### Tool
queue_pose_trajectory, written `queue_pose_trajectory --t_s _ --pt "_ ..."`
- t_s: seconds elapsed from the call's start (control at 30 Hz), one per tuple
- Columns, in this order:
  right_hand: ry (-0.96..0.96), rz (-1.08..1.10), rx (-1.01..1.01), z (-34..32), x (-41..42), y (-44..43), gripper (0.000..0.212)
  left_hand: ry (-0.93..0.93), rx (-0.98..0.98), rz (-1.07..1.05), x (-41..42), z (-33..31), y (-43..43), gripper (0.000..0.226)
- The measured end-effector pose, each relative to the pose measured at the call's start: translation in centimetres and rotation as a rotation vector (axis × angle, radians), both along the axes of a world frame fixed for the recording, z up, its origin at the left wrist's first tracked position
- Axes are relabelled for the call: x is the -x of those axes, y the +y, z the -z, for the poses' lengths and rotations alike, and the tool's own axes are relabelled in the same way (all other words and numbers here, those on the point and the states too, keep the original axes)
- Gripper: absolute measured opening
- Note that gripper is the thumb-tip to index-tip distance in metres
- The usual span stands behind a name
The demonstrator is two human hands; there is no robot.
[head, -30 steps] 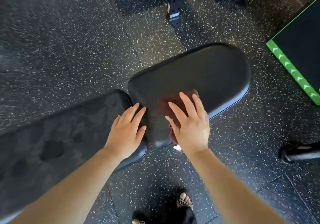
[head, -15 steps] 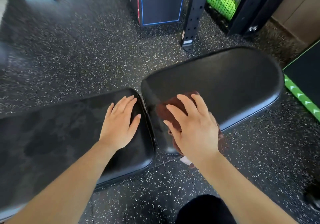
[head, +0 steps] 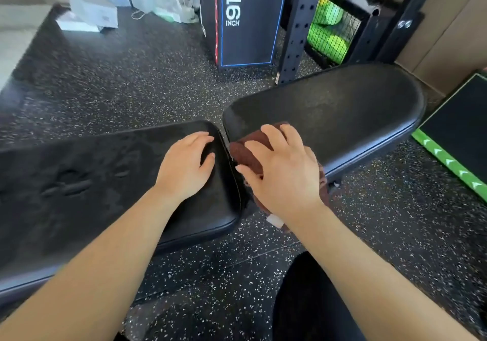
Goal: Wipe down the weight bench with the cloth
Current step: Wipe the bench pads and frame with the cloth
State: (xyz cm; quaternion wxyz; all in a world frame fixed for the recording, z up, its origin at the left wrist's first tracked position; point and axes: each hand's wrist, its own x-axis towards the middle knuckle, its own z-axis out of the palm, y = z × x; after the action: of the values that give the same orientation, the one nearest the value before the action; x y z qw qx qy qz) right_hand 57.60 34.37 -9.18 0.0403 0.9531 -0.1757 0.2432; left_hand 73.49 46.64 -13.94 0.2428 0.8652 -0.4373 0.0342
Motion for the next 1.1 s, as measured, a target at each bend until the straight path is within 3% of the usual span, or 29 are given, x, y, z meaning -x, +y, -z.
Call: queue_pose_trajectory --t_s 0.2,0.33,0.6,0.87,1.1 --pt "-0.001 0.050 -0.042 0.2 -0.4 1.1 0.027 0.035 0.007 -0.020 1.3 0.0 1.6 0.044" --pt "0.156 0.086 -0.095 -0.8 -3.1 1.0 0.030 0.048 0.004 -0.035 1.5 0.0 1.7 0.037" --pt "0.061 0.024 -0.017 0.9 0.1 2.1 0.025 0.077 0.070 -0.080 1.9 -0.4 1.9 0.033" --pt "0.241 0.059 -0.096 -1.1 -5.0 0.9 0.031 0.074 -0.063 -0.147 -1.5 -0.8 2.0 0.044" --pt "0.306 0.060 -0.065 -1.1 -10.9 -1.0 0.033 0.013 -0.061 -0.241 -3.5 0.1 1.9 0.049"
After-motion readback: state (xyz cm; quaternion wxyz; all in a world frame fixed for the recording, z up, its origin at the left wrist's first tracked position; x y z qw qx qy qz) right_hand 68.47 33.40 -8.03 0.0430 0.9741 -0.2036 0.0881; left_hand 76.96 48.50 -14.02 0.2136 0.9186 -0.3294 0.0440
